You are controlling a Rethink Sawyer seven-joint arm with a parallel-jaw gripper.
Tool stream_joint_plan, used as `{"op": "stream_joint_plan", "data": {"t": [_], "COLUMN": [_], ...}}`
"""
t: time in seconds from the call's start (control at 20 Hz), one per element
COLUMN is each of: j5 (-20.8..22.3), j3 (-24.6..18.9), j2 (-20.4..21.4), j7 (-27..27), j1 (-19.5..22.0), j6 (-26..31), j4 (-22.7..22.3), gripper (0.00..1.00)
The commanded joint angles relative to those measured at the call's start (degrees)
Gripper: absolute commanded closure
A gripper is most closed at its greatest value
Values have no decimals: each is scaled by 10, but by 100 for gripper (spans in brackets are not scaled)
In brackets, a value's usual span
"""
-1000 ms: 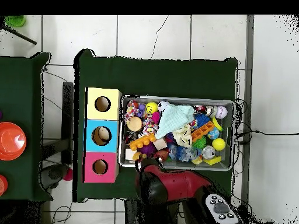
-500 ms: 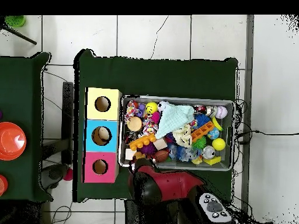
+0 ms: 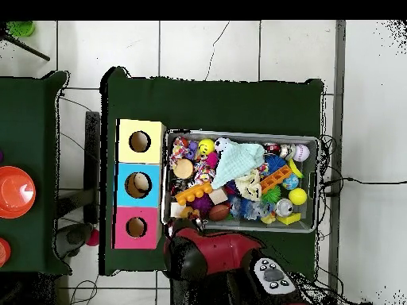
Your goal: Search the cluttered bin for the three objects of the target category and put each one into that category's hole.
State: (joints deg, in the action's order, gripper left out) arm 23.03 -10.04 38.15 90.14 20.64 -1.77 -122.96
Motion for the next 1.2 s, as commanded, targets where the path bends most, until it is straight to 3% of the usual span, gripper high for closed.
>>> {"op": "stream_joint_plan", "data": {"t": [0.05,0.6,1.2], "j5": [3,14,25], "j3": [24,33,75], "j2": [-64,-67,-73], "j7": [85,67,53], "j1": [-9,-4,-36], "j6": [-24,-30,-51], "j4": [48,55,83], "gripper": [0,0,0]}}
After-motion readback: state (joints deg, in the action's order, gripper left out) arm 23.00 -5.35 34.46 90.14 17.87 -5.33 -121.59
